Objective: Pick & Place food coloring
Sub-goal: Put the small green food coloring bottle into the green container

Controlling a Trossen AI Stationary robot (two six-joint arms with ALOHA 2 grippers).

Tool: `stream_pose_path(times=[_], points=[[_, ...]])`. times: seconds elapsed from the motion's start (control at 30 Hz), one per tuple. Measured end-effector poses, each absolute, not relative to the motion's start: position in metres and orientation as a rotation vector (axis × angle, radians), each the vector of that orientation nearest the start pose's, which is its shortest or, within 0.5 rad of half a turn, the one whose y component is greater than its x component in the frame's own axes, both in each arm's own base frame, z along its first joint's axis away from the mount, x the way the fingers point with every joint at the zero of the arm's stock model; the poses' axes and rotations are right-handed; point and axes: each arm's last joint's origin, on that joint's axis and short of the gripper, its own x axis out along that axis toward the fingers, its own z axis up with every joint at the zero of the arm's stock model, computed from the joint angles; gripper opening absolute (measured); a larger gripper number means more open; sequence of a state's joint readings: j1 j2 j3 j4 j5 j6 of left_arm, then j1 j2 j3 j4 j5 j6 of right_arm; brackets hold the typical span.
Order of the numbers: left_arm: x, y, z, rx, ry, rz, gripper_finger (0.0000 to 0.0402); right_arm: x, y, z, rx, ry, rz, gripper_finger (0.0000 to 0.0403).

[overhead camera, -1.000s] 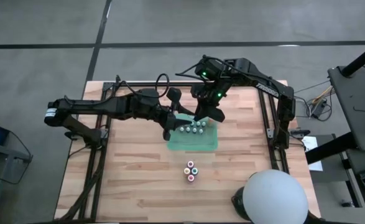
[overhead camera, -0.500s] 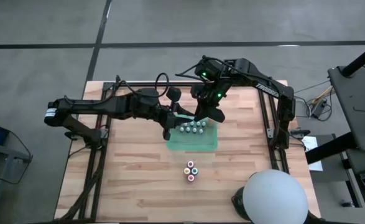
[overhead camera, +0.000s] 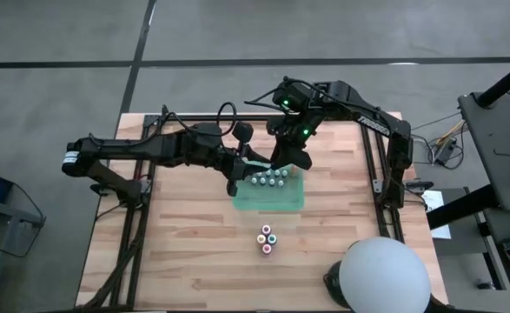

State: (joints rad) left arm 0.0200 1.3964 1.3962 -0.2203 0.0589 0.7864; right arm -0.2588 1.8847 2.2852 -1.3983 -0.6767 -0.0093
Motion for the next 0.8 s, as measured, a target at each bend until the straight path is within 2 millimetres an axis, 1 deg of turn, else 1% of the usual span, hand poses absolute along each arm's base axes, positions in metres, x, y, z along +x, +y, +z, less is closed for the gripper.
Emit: stream_pose_path(times=[0.17,0.33,0.6,0.8], points=[[0.313,0.007,0.404,0.760,0.198,-0.114,0.0048,0.346,-0.073,0.429,0.442,0.895,0.388,0.0188],[0.310,0.014,0.404,0.722,0.231,-0.096,0.0048,0.341,-0.077,0.432,0.433,0.887,0.382,0.0208],[0.303,0.029,0.409,0.656,0.319,-0.062,0.0048,0.318,-0.090,0.445,0.435,0.866,0.340,0.0214],[0.298,0.039,0.404,0.583,0.411,-0.048,0.0048,0.303,-0.100,0.453,0.436,0.850,0.273,0.0214]])
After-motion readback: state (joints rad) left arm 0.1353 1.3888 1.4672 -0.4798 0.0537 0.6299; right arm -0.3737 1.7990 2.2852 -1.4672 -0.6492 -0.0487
